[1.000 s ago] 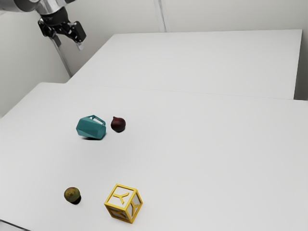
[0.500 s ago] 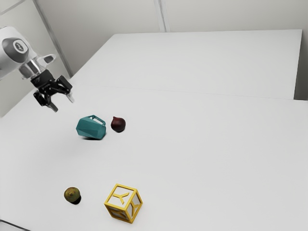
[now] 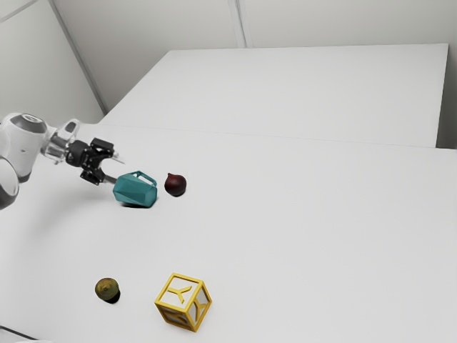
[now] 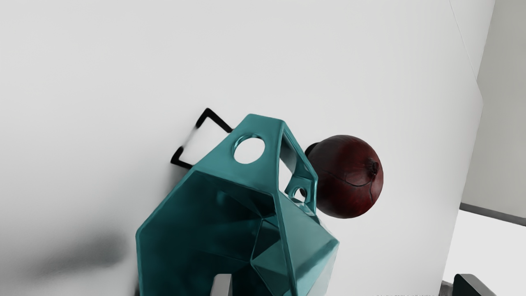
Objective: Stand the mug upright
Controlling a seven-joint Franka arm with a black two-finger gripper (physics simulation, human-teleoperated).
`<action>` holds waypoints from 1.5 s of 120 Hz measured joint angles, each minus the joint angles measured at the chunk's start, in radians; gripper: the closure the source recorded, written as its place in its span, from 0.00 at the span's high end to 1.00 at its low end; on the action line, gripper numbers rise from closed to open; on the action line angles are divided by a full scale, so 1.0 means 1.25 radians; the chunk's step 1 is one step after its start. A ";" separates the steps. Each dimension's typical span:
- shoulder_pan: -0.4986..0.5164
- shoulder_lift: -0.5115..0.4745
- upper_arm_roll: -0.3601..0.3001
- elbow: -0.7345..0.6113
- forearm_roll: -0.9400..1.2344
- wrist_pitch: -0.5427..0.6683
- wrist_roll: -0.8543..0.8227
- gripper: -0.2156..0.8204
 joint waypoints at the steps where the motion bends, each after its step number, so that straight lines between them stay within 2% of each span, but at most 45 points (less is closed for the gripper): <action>1: 0.000 0.000 0.000 -0.005 -0.005 -0.001 0.003 0.77; 40: -0.004 -0.015 0.000 -0.092 -0.080 -0.035 0.093 0.76; 47: -0.006 -0.021 0.000 -0.094 -0.083 -0.037 0.104 0.67; 63: -0.005 -0.025 0.001 -0.099 -0.086 -0.041 0.126 0.35; 78: -0.005 -0.026 0.001 -0.102 -0.088 -0.043 0.142 0.19; 97: -0.006 -0.033 0.001 -0.102 -0.088 -0.043 0.157 0.09; 124: -0.008 -0.048 0.001 -0.102 -0.087 -0.041 0.172 0.05; 132: -0.014 -0.079 0.000 -0.102 -0.084 -0.040 0.174 0.05; 138: -0.022 -0.134 -0.001 -0.101 -0.073 -0.040 0.172 0.04; 145: -0.044 -0.203 -0.003 -0.098 -0.046 -0.038 0.167 0.04; 152: -0.090 -0.235 -0.004 -0.082 -0.008 -0.028 0.160 0.04; 168: -0.265 -0.244 -0.006 -0.016 0.185 0.041 0.143 0.04; 180: -0.341 -0.235 -0.050 -0.003 0.373 0.108 0.115 0.03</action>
